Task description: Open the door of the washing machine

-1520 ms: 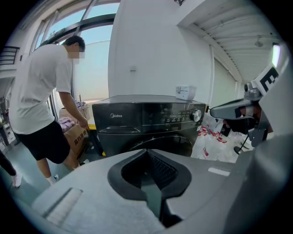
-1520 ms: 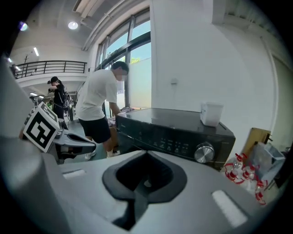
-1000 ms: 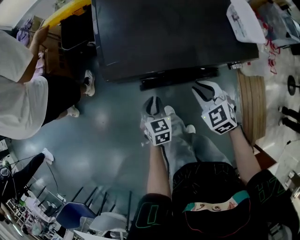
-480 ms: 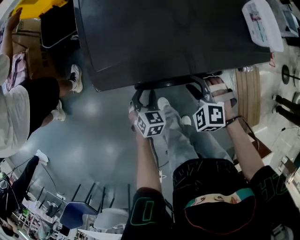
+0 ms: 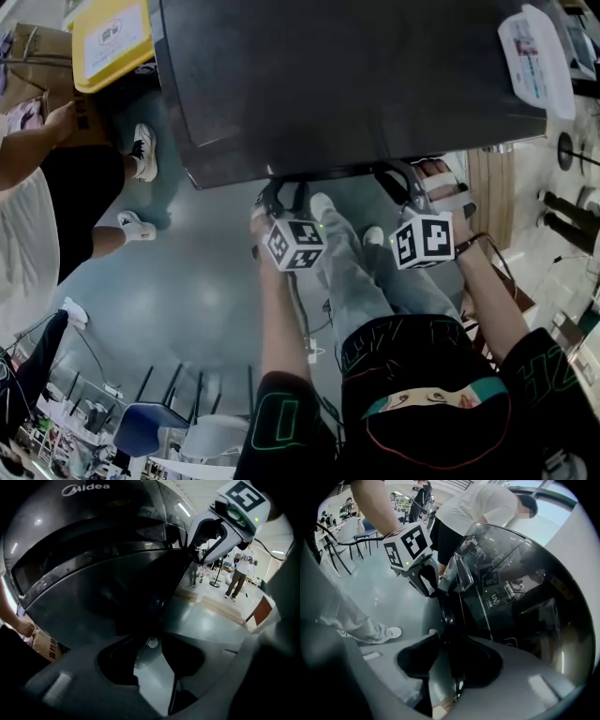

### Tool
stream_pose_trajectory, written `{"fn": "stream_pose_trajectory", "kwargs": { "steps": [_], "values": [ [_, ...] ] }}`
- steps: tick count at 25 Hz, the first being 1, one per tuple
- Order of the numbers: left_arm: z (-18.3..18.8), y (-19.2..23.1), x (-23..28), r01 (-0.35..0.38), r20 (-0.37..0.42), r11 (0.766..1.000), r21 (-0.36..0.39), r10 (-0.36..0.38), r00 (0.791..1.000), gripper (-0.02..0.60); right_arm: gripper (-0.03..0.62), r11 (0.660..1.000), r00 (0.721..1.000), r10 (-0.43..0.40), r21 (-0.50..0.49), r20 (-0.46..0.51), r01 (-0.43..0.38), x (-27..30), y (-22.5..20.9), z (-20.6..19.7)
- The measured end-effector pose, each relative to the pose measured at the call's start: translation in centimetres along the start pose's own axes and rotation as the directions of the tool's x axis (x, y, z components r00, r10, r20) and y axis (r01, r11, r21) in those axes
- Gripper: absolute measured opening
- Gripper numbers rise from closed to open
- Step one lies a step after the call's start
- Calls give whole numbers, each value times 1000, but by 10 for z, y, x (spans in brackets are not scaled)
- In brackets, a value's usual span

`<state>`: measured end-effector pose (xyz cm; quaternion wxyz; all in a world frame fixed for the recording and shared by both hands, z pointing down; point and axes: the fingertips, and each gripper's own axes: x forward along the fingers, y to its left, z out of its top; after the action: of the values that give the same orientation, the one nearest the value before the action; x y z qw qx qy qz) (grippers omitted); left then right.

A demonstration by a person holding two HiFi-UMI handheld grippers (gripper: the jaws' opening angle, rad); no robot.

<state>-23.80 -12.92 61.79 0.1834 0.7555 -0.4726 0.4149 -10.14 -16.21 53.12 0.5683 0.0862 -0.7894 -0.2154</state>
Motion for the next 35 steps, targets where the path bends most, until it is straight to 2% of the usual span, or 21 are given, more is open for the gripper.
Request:
{"fn": "stream_pose_trajectory", "kwargs": {
  "steps": [5, 14, 17, 20, 27, 32, 35],
  "values": [
    [-4, 0, -1, 36, -32, 999, 7, -36, 999, 160, 144, 1000, 1000, 22, 6, 1, -22, -1, 3, 3],
    [-2, -1, 1, -26, -50, 1000, 3, 26, 998, 160, 135, 998, 998, 59, 19, 22, -59, 0, 3, 0],
    [-7, -8, 0, -32, -87, 999, -17, 30, 996, 160, 137, 990, 990, 137, 34, 31, -138, 0, 7, 0],
    [-18, -18, -9, -64, -109, 997, -53, 57, 992, 161, 137, 978, 977, 206, 6, 47, -206, -3, 17, 4],
    [-31, -47, -18, -151, -166, 981, -119, 130, 978, 161, 137, 963, 960, 265, -79, 96, -258, -13, 34, -5],
    [-47, -78, -34, -236, -195, 952, -195, 198, 961, 161, 138, 942, 940, 316, -165, 128, -294, -24, 56, -10],
    [-55, -104, -41, -267, -228, 934, -237, 214, 950, 161, 139, 926, 929, 343, -219, 142, -309, -33, 70, -17]
  ]
}}
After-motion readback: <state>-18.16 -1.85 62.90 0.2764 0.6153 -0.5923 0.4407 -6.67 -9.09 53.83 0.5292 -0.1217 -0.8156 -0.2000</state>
